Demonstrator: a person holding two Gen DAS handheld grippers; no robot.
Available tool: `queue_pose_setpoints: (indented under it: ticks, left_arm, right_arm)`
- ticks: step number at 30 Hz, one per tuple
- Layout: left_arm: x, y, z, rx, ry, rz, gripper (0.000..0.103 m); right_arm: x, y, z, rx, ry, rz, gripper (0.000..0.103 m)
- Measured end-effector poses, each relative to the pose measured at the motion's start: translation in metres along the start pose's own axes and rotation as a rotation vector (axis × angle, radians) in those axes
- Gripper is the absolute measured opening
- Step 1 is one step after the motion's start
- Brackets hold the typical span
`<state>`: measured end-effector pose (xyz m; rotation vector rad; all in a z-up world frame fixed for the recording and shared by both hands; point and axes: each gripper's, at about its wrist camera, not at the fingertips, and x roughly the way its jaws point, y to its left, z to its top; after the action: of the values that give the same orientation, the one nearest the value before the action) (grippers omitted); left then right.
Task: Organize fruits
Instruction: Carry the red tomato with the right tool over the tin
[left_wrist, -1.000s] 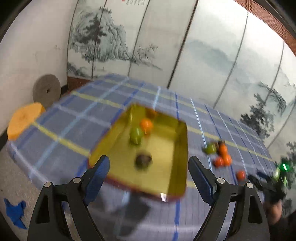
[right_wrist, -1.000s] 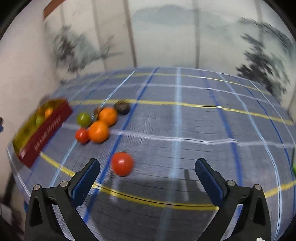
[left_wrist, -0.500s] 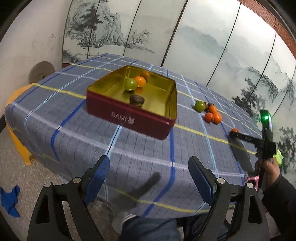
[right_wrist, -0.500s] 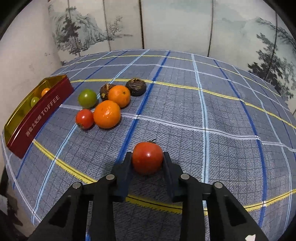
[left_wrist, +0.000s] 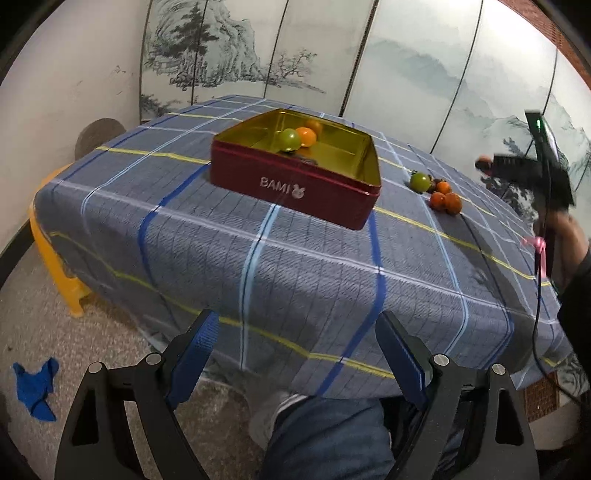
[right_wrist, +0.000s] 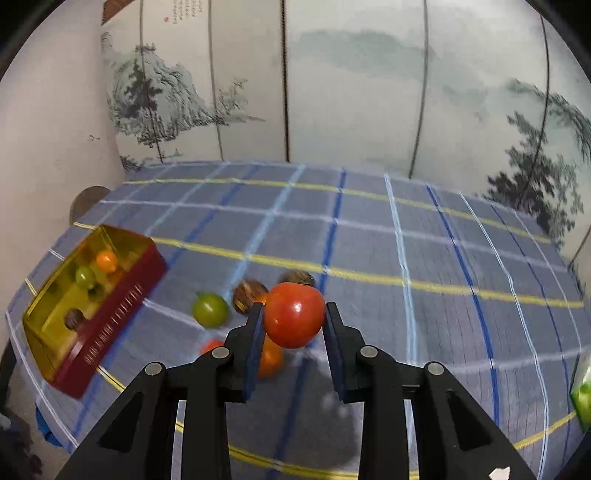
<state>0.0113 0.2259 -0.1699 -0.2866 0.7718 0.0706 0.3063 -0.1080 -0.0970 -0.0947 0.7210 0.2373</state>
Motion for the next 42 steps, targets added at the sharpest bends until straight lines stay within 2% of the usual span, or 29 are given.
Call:
queue_pose_setpoints:
  ticks: [6,15,29,42]
  left_arm:
    - [-0.007,0.001,-0.002,-0.008,-0.008,0.008,0.087]
    - [-0.027,0.006,-0.01,-0.003,-0.037,0.025,0.087]
    - [-0.05,0.028,-0.023,-0.05,-0.066,0.052,0.087]
    - [-0.048,0.039,-0.025,-0.076,-0.058,0.055,0.087]
  right_arm:
    - [-0.008,0.043,0.029,-0.046,-0.042,0.011,0.028]
    - [-0.024,0.102,0.05,-0.097,-0.07,0.021,0.028]
    - [-0.045,0.18,0.051,-0.201,-0.099,0.075,0.028]
    - [-0.04,0.216,0.043,-0.256,-0.084,0.09,0.028]
